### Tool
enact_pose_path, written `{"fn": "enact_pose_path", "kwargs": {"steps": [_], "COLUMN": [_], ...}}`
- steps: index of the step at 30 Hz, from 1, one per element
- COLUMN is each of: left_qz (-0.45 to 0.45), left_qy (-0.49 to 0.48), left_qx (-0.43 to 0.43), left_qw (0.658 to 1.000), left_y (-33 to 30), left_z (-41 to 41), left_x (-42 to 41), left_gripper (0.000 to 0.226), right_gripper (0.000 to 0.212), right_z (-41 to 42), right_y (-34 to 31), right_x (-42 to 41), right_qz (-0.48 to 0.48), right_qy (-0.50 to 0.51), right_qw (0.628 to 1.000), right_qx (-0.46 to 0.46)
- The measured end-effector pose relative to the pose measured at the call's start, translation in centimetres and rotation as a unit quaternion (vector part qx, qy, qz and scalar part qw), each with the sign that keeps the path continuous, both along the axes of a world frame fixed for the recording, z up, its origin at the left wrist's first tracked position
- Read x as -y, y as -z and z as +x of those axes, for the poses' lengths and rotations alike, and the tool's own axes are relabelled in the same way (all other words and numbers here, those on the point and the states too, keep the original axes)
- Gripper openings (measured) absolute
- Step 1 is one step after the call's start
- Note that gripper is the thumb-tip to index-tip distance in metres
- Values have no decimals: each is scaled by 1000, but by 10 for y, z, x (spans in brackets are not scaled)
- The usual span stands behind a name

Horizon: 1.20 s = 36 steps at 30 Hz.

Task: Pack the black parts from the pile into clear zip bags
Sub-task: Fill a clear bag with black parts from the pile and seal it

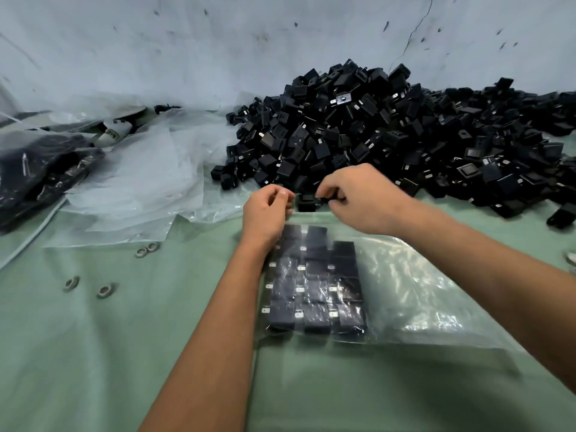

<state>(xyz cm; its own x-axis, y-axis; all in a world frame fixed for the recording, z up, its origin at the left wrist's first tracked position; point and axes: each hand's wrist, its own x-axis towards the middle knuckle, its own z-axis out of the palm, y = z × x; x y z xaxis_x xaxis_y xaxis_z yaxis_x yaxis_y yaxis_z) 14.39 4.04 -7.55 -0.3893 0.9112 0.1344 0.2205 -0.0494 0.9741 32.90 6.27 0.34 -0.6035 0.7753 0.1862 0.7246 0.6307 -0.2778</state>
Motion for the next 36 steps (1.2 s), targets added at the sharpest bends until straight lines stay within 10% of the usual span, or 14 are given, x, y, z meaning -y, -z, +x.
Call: {"fn": "enact_pose_path", "kwargs": {"steps": [10,17,21,29,36], "left_qz": [-5,7,57,106,134], "left_qy": [-28,-10,155,360,319], "left_qx": [49,-132,-266,-531,-528], "left_qw": [998,991,950,760,775], "left_y": [-6,-38,-65,-71,-89], "left_z": [0,7,57,187,175], "left_x": [4,19,25,24,24], "left_gripper": [20,14,12,45,14], "right_gripper": [47,47,27,33,26], "right_z": [-45,61,154,213,194], "right_y": [28,0,1,33,43], "right_x": [-13,0,29,77,77], "right_qz": [60,-12,-86,-206,-209], "right_qy": [5,113,229,222,116], "right_qw": [990,985,936,896,918], "right_qx": [131,-131,-253,-324,-317]}}
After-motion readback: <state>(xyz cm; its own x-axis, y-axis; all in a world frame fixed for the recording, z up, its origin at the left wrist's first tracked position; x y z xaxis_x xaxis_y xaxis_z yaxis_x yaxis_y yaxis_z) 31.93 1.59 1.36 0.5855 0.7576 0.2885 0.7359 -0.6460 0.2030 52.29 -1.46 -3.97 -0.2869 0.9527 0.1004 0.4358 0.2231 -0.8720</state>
